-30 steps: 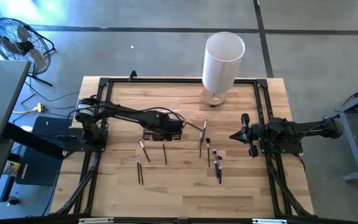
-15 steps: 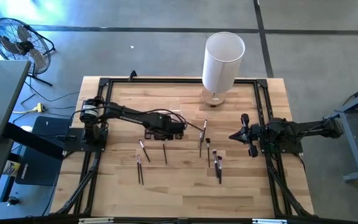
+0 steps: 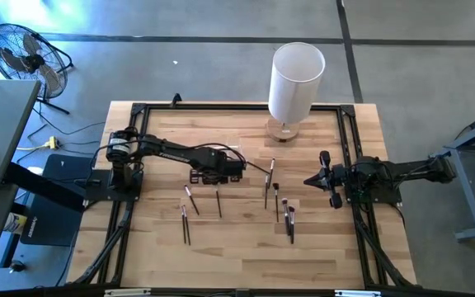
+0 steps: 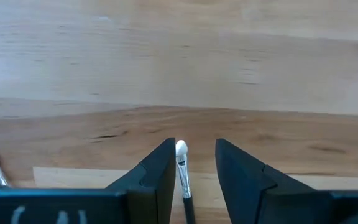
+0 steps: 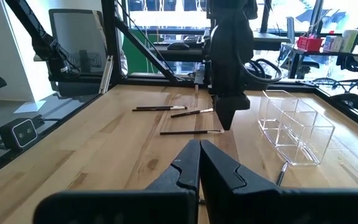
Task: Put items in baskets/containers
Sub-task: Put the black eyeshadow brush into the transparent organizer
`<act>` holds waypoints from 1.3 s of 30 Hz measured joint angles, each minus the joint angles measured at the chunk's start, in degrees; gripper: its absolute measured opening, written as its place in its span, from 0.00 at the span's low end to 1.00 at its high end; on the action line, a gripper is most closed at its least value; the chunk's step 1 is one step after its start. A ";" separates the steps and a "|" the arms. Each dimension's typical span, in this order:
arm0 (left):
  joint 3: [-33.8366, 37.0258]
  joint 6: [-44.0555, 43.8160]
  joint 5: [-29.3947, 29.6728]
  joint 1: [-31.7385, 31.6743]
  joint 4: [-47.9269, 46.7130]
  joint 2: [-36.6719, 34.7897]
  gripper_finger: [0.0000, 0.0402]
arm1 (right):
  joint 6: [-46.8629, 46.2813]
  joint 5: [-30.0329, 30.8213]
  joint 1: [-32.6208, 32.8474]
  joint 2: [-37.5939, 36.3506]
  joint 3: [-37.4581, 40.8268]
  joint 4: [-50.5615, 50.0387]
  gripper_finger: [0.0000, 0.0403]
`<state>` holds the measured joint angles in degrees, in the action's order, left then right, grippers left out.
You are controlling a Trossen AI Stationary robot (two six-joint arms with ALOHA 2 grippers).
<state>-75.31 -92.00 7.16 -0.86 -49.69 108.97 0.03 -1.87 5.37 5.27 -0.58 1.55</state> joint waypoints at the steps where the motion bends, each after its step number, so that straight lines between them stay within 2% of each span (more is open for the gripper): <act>1: 0.00 -0.05 0.07 0.00 -0.06 0.00 0.28 | -0.01 0.01 0.00 0.01 0.00 -0.02 0.01; 6: -0.04 -2.20 0.03 0.00 0.12 0.84 0.28 | -0.01 0.01 0.00 0.01 0.00 0.01 0.01; 11: -0.29 -3.27 -3.22 0.11 0.98 3.79 0.28 | -0.02 -0.02 0.00 0.03 0.00 -0.01 0.02; 24: -0.17 -4.06 -3.07 0.11 1.95 5.26 0.27 | -0.02 0.00 -0.02 0.03 0.00 0.21 0.01; 27: -0.17 -3.80 -2.96 0.11 2.16 5.31 0.21 | 0.01 -0.02 0.00 0.03 0.00 0.23 0.02; 32: -0.15 -1.03 -3.65 0.09 3.54 5.35 0.03 | 0.00 -0.02 0.00 0.03 0.00 0.27 0.02; 39: -0.19 -0.83 -2.13 0.46 4.17 5.24 0.01 | -0.01 -0.02 -0.02 0.03 0.00 0.32 0.02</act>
<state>-75.49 -92.83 5.03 -0.41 -45.52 114.20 0.02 -1.89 5.35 5.30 -0.58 1.87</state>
